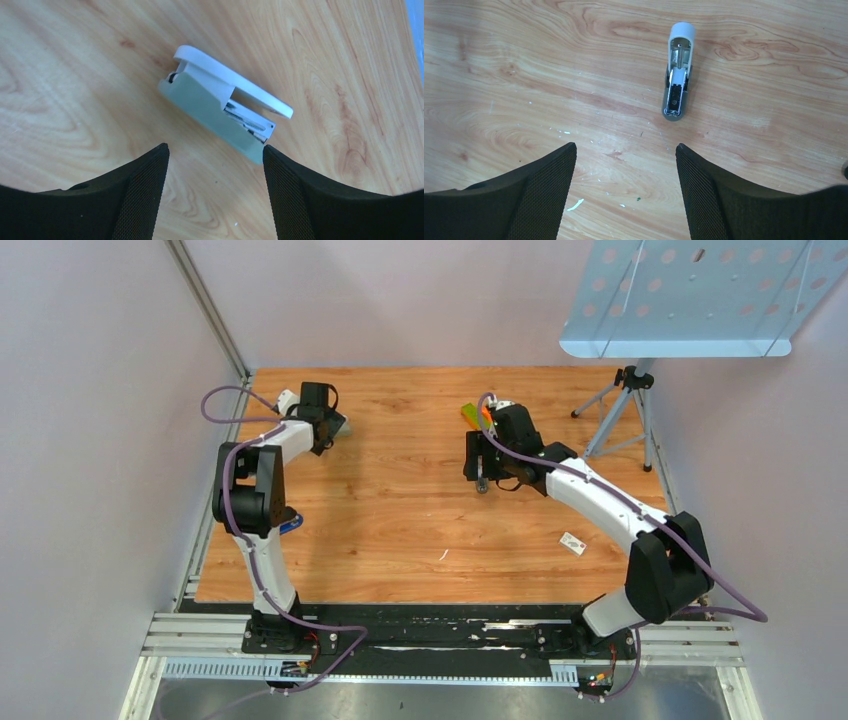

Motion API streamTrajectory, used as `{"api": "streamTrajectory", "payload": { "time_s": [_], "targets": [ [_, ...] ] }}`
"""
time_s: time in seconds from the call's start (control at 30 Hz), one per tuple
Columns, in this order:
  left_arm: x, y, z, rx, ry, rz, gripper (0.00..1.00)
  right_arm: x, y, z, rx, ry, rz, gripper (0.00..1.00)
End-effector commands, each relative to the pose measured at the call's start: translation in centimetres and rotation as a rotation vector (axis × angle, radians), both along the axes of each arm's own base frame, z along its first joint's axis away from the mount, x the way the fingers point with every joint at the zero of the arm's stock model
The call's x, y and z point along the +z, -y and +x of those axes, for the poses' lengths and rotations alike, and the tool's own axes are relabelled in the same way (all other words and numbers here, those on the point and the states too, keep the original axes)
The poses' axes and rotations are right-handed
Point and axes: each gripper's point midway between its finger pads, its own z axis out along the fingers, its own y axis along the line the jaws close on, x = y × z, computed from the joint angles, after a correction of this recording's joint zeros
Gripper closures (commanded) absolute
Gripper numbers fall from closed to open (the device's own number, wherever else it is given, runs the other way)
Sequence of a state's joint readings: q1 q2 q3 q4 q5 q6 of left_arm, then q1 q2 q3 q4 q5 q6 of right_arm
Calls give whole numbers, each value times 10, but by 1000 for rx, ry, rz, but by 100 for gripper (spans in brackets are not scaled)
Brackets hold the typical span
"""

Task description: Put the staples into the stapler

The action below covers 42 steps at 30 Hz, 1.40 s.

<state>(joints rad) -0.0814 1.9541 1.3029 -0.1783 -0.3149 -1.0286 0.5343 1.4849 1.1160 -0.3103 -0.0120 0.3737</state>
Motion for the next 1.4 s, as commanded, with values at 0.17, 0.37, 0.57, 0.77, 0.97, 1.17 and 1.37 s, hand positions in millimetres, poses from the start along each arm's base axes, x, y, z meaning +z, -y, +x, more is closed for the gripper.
{"api": "streamTrajectory", "payload": {
  "time_s": [0.17,0.37,0.57,0.77,0.97,1.17,1.37],
  "targets": [
    [-14,-4,26,16,9,-47,34,14,1,-6,38,17,8,23],
    [-30,-3,18,30,-36,-65,39,12,-2,-3,52,11,1,23],
    [-32,1,20,-23,-50,-58,48,14,1,-8,50,16,6,24],
    [-34,7,14,-95,-88,-51,60,20,2,-16,53,20,33,24],
    [-48,22,-13,-198,-178,-89,67,21,3,-29,49,20,71,24],
    [-61,47,-63,-330,-255,-157,73,19,-2,-39,68,36,110,25],
    [-67,69,-118,-456,-323,-163,74,19,-25,-45,130,67,150,28]
  ]
}}
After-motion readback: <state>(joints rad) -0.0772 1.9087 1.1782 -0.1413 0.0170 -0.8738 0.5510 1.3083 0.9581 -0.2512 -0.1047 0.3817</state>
